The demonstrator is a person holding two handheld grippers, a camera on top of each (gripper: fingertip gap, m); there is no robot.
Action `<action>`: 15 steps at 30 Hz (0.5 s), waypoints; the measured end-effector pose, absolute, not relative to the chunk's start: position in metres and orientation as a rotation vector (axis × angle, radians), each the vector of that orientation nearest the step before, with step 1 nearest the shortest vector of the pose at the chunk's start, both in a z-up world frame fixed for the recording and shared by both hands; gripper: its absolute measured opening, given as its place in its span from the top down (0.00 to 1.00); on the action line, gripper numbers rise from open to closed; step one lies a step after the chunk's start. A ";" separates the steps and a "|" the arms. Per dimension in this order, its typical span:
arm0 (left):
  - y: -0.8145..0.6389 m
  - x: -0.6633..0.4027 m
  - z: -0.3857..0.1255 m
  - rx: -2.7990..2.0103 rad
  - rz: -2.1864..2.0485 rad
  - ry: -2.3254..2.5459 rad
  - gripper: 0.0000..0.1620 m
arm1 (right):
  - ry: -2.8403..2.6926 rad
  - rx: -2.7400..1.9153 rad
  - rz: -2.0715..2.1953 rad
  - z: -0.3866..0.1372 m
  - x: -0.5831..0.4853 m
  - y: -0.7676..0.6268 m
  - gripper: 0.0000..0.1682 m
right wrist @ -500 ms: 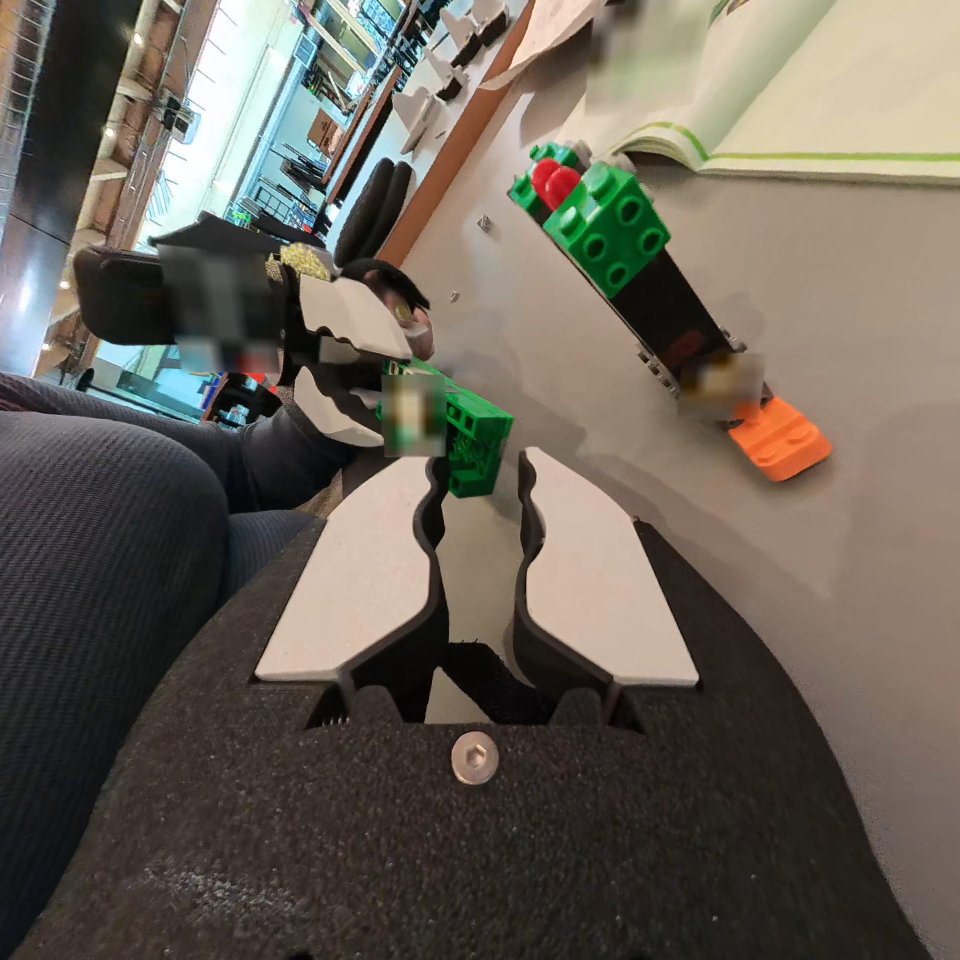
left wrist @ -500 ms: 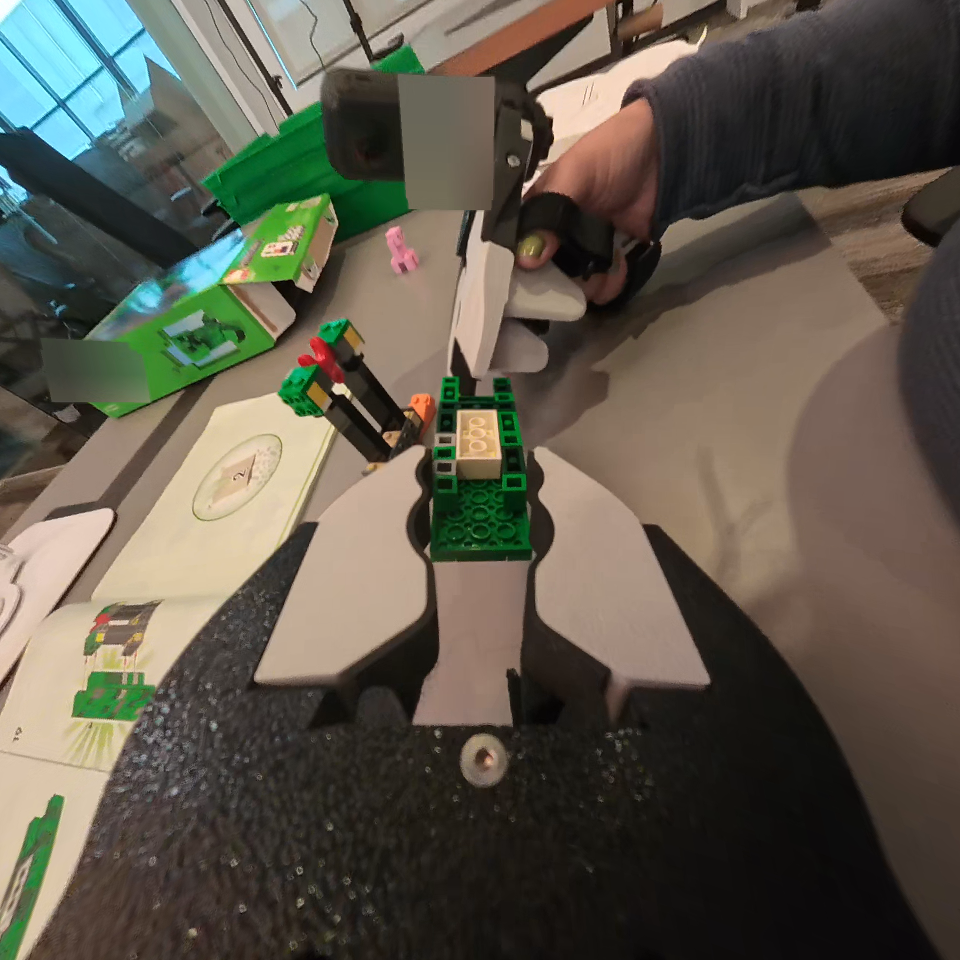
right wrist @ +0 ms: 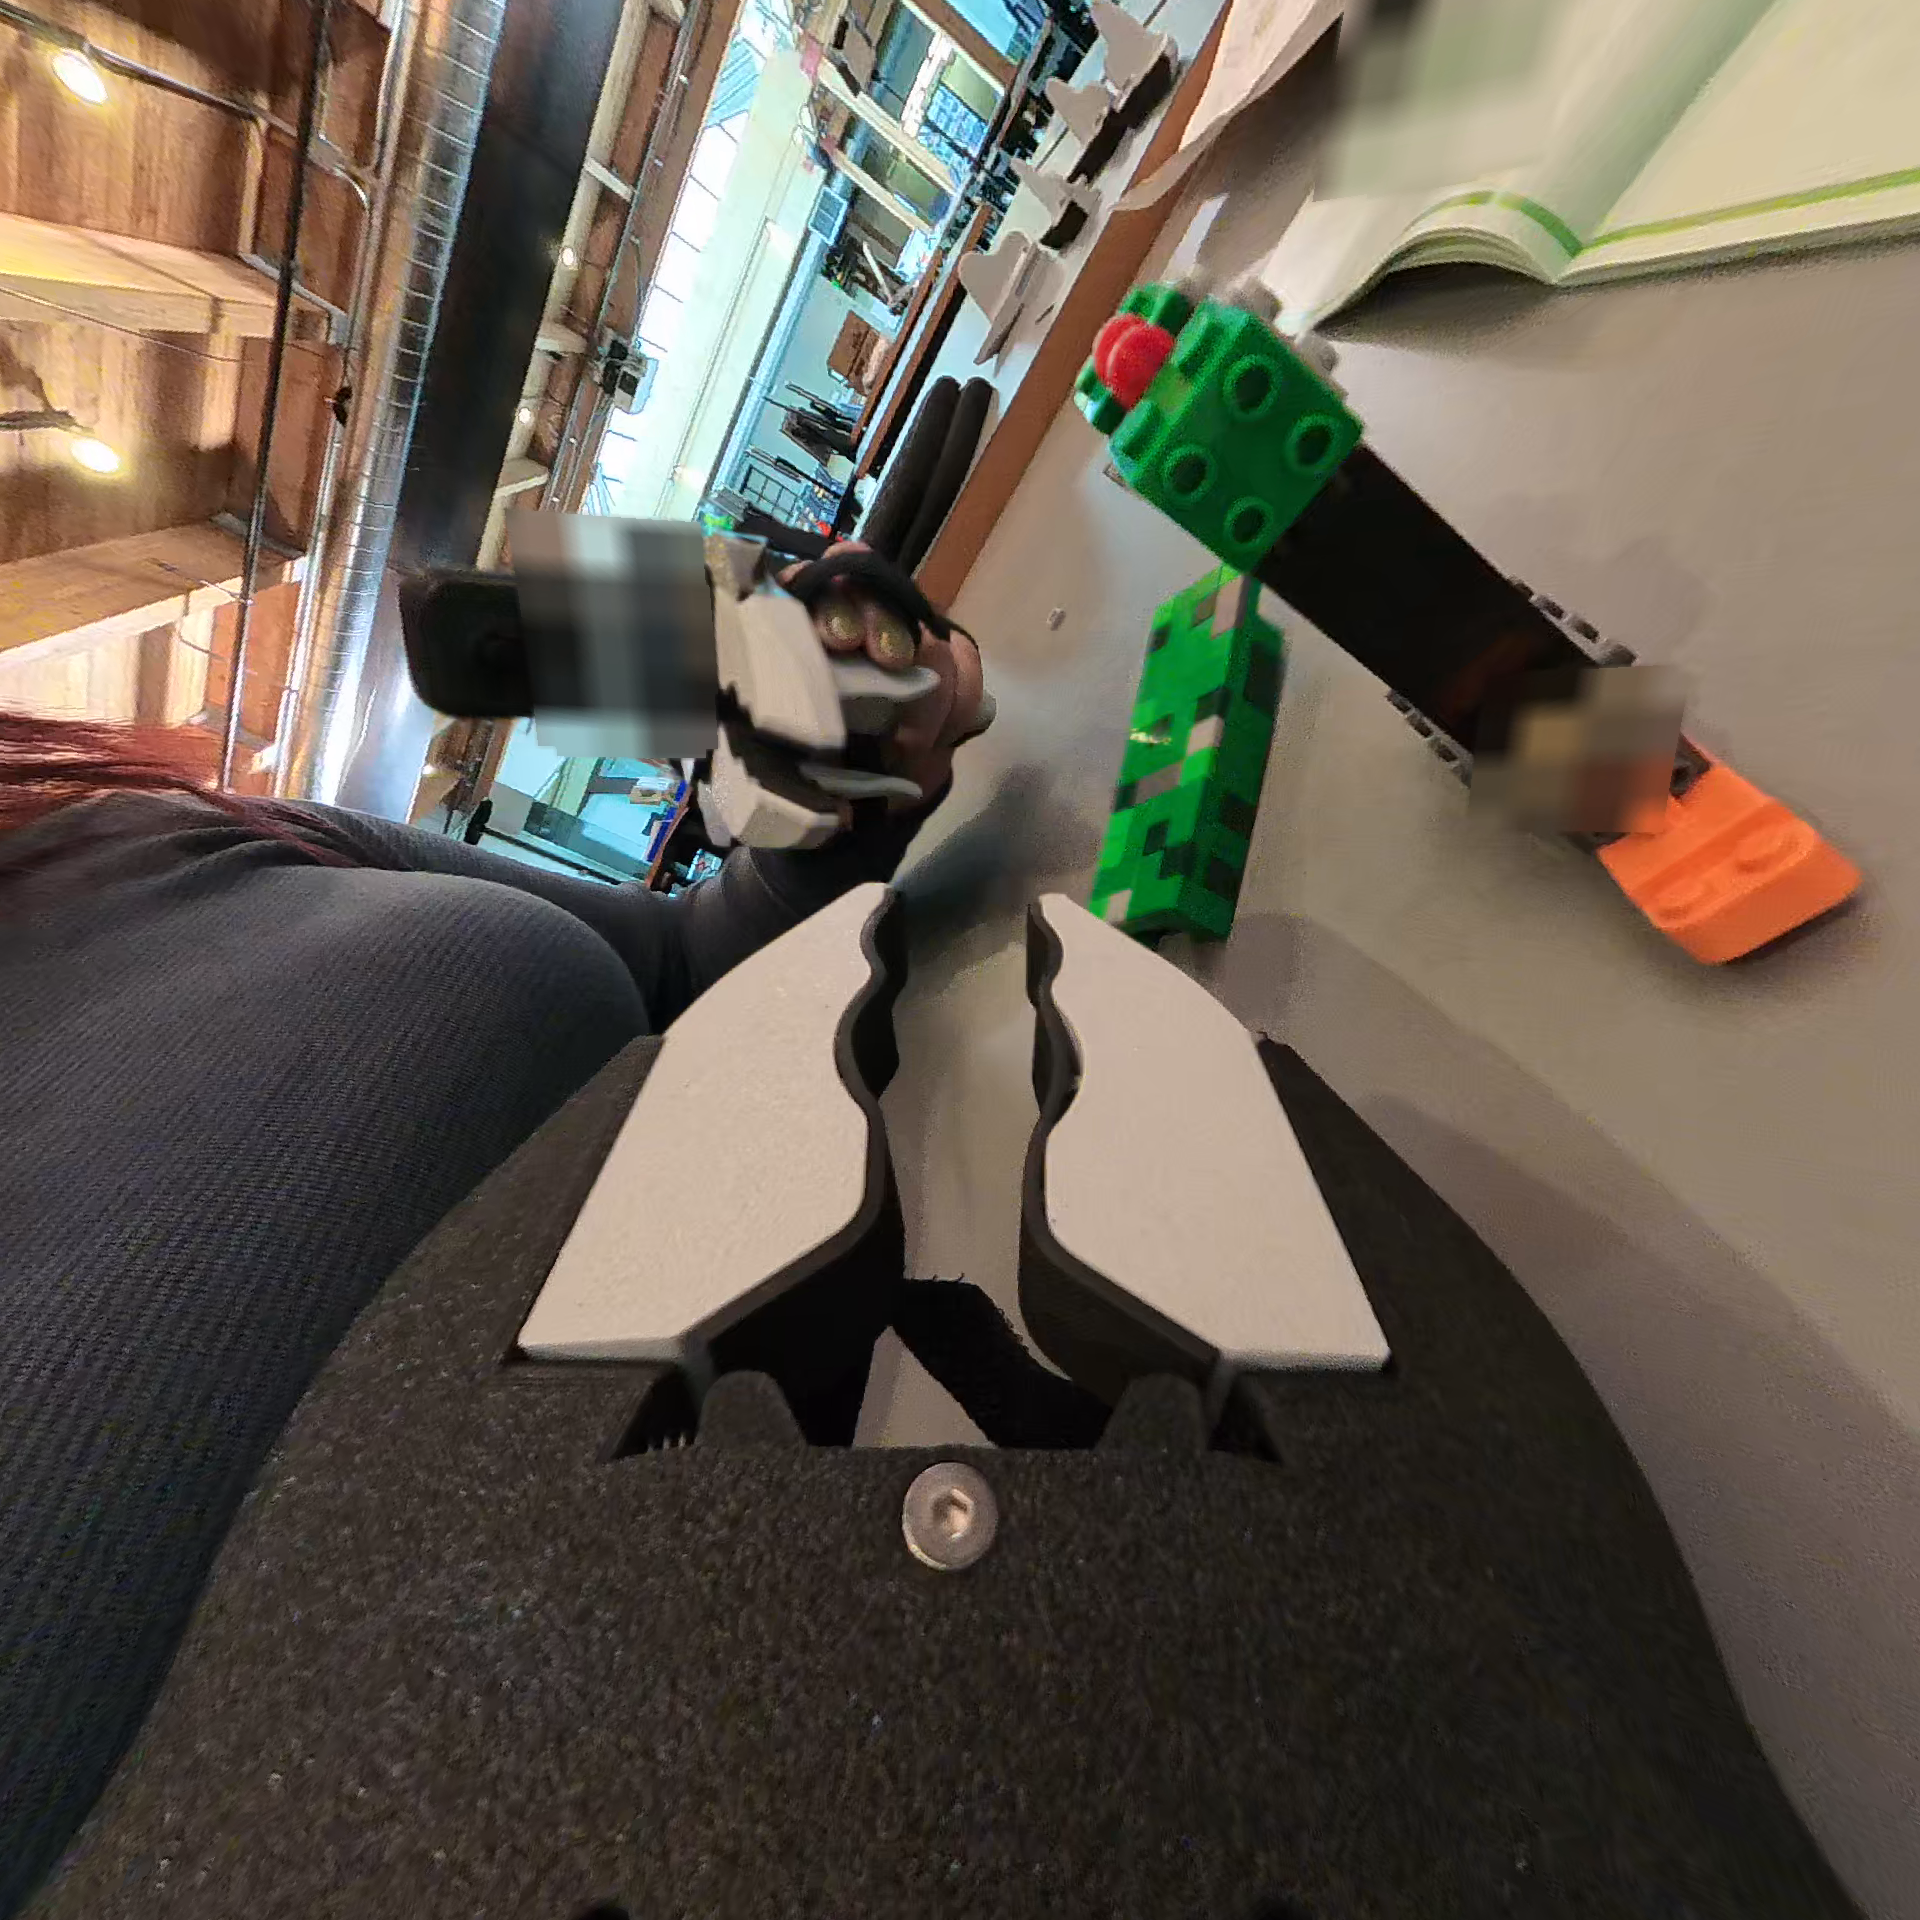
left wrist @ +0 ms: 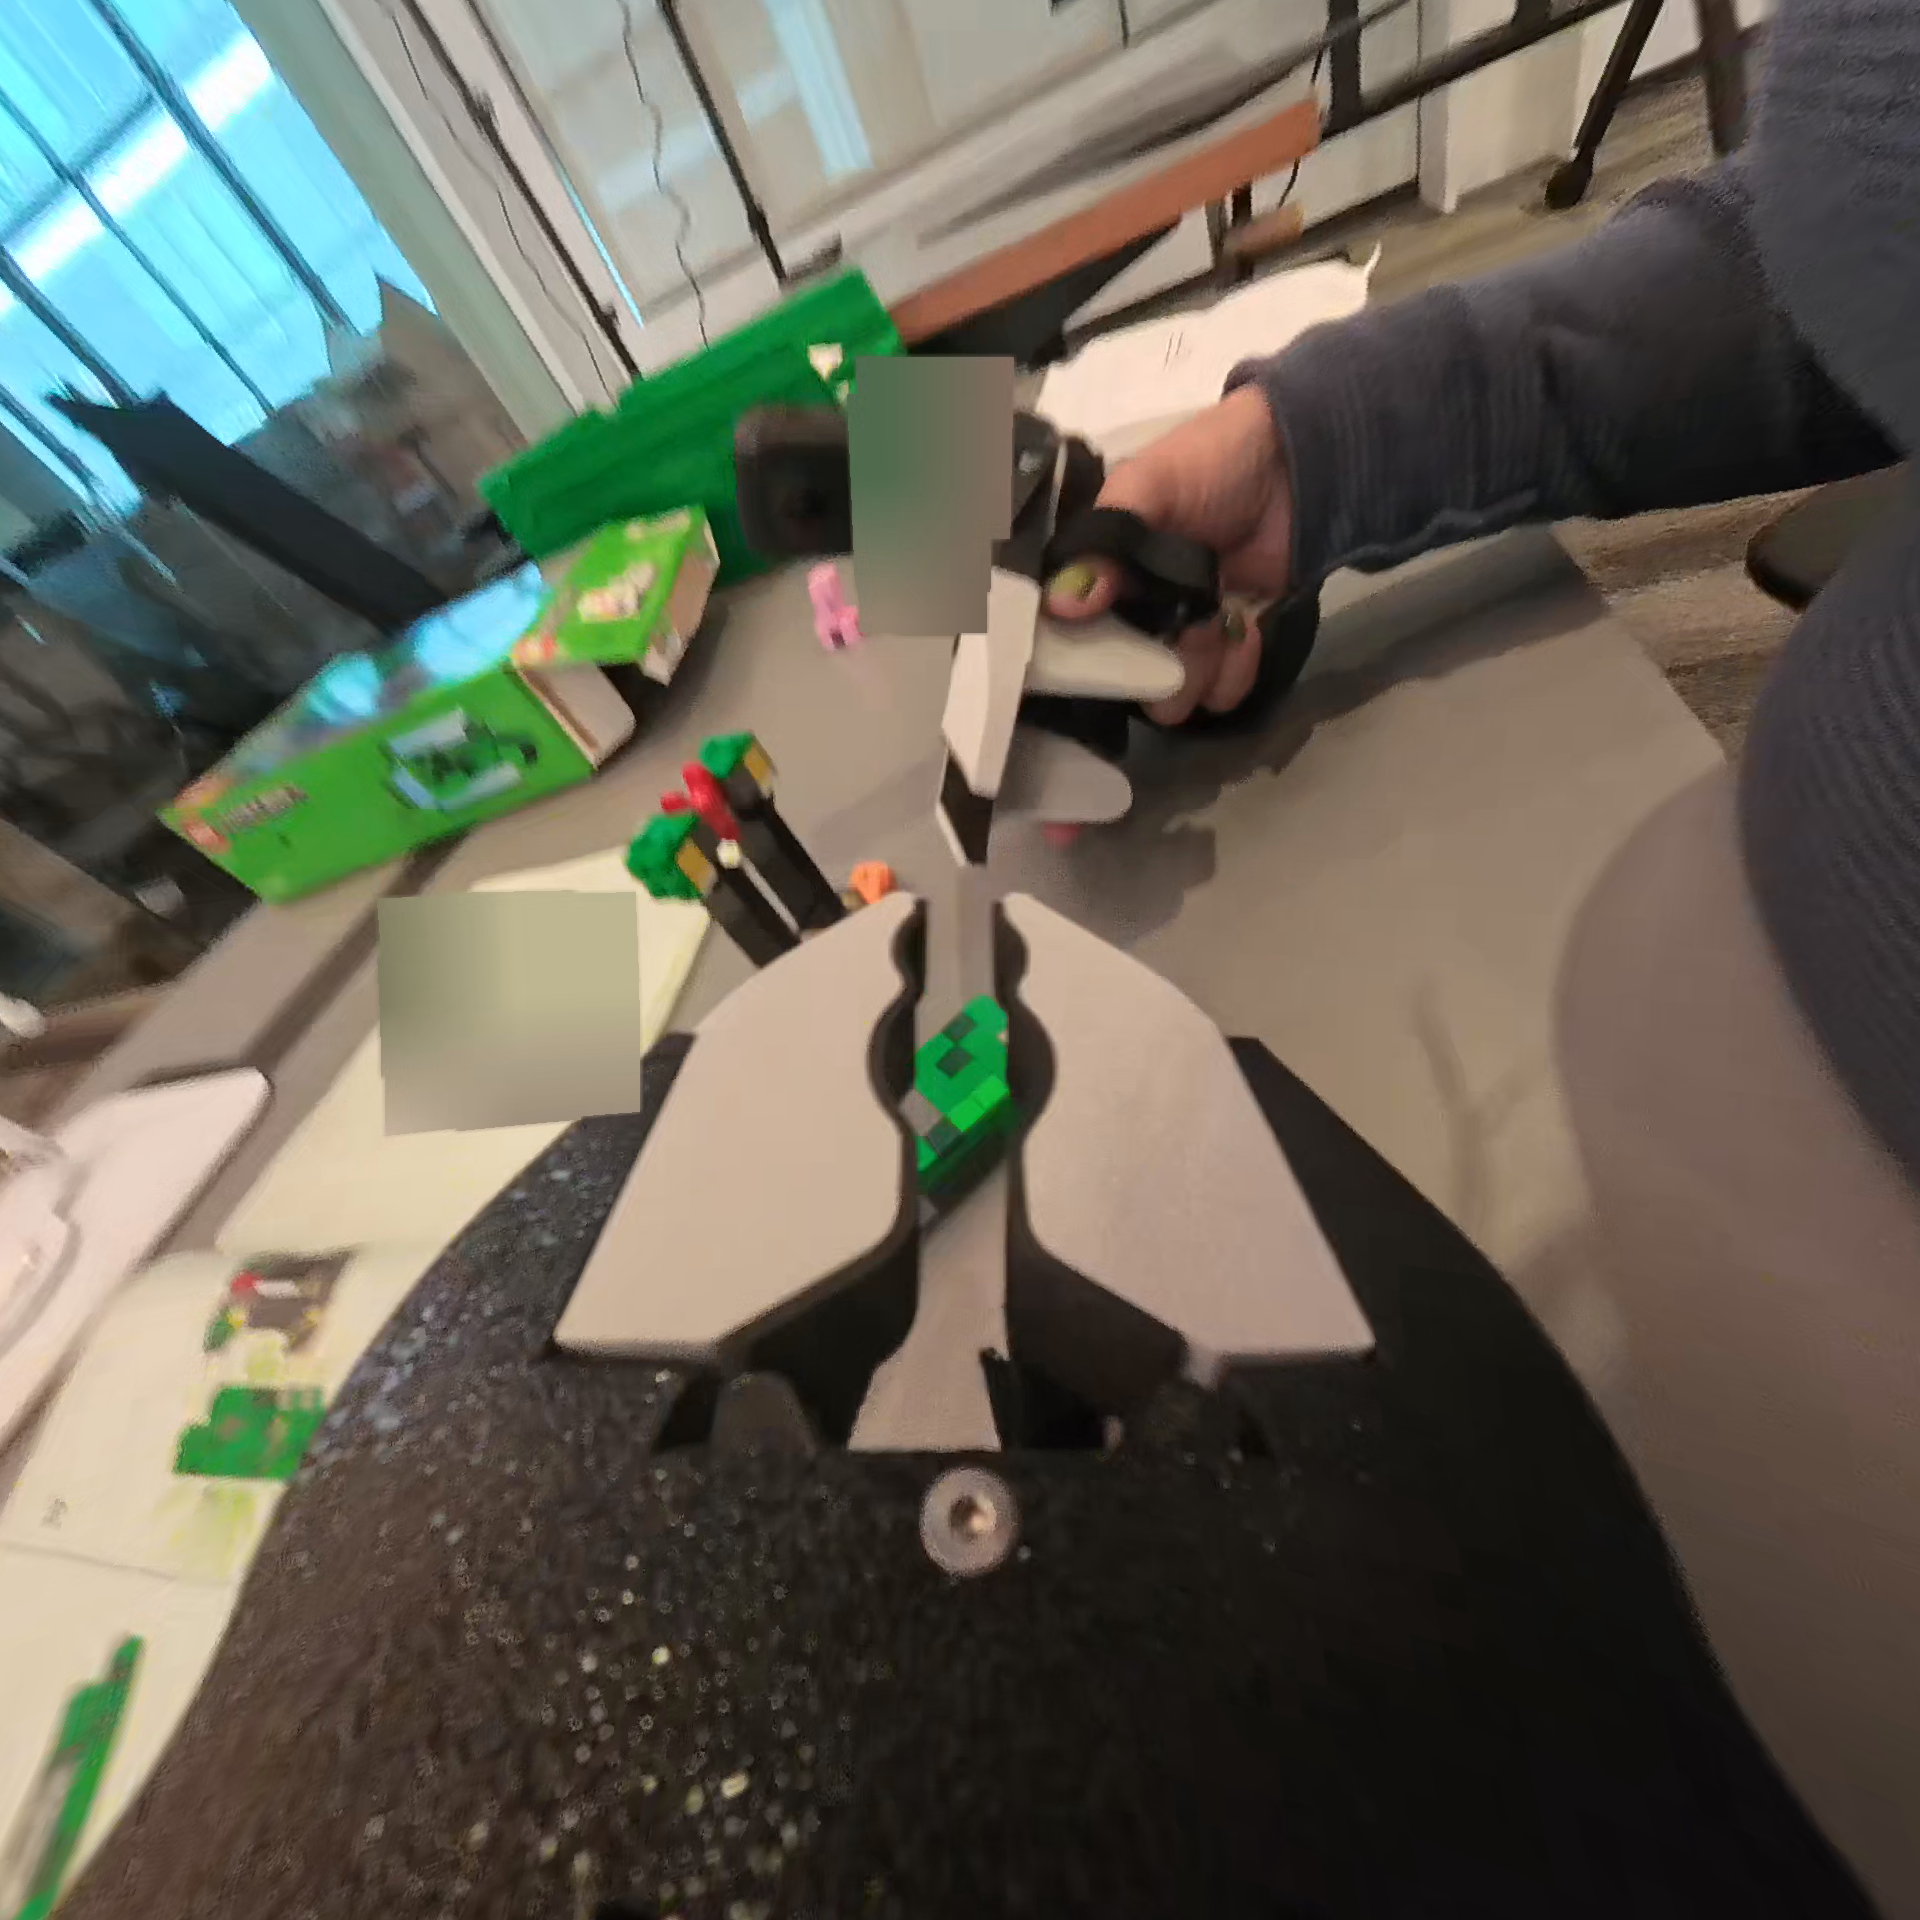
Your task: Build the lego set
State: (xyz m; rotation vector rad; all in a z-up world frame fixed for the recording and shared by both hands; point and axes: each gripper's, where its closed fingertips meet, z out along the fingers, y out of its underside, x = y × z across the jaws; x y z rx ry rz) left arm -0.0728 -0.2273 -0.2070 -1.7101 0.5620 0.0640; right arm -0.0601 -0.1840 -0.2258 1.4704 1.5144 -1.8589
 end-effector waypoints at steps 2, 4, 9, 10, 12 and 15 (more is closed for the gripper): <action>-0.231 -0.077 -0.215 -1.759 -0.006 0.513 0.90 | 1.531 1.482 -1.870 -0.226 -0.059 -0.182 0.87; -0.237 -0.082 -0.217 -1.767 -0.028 0.474 0.89 | 1.567 1.490 -1.891 -0.225 -0.059 -0.180 0.87; -0.249 -0.097 -0.226 -1.856 0.005 0.369 0.82 | 1.935 1.529 -2.027 -0.221 -0.064 -0.178 0.90; -0.250 -0.099 -0.227 -1.875 -0.005 0.345 0.82 | 2.004 1.537 -2.019 -0.221 -0.064 -0.181 0.90; -0.251 -0.101 -0.229 -1.908 -0.021 0.308 0.79 | 2.105 1.593 -1.938 -0.226 -0.068 -0.187 0.88; -0.251 -0.108 -0.234 -1.951 -0.023 0.256 0.75 | 2.257 1.657 -1.844 -0.232 -0.073 -0.195 0.86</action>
